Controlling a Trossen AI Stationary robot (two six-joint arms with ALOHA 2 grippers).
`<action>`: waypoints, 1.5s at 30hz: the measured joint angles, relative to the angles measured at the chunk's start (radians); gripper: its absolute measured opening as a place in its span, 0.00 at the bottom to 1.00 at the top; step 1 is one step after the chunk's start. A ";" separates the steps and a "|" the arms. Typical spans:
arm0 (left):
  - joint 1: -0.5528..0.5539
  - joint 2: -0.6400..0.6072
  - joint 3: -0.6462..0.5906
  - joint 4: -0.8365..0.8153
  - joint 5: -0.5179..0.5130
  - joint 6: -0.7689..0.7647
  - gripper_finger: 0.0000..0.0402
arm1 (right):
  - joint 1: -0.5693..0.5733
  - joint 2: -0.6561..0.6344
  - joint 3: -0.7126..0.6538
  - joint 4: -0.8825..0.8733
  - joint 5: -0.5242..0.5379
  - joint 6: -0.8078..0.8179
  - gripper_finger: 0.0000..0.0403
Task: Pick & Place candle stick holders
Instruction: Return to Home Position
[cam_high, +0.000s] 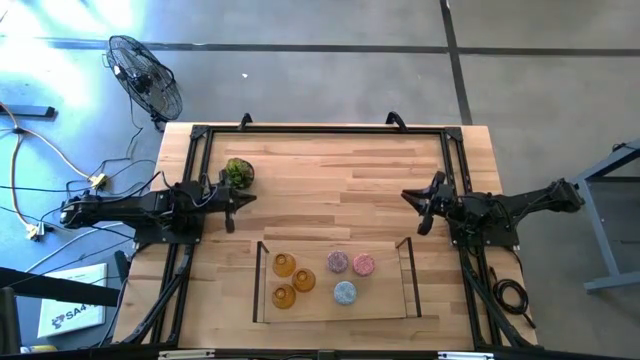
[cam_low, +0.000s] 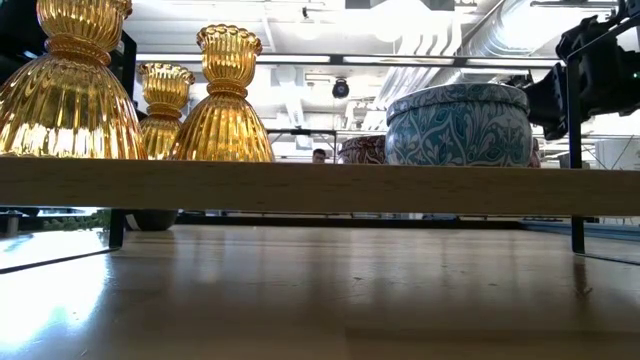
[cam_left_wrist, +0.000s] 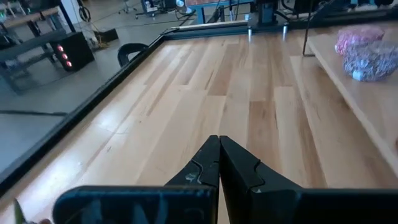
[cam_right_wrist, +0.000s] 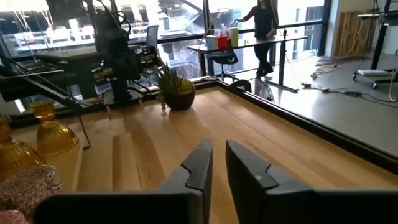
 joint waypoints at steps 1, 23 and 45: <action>0.000 0.000 0.000 0.000 0.002 -0.020 0.00 | 0.000 0.000 0.000 0.000 -0.004 -0.005 0.08; 0.000 0.001 -0.003 -0.004 0.211 0.185 0.00 | 0.000 0.000 0.000 -0.003 -0.008 -0.095 0.04; 0.000 0.001 -0.002 0.001 0.301 0.136 0.00 | 0.000 0.000 0.000 -0.004 -0.008 -0.095 0.05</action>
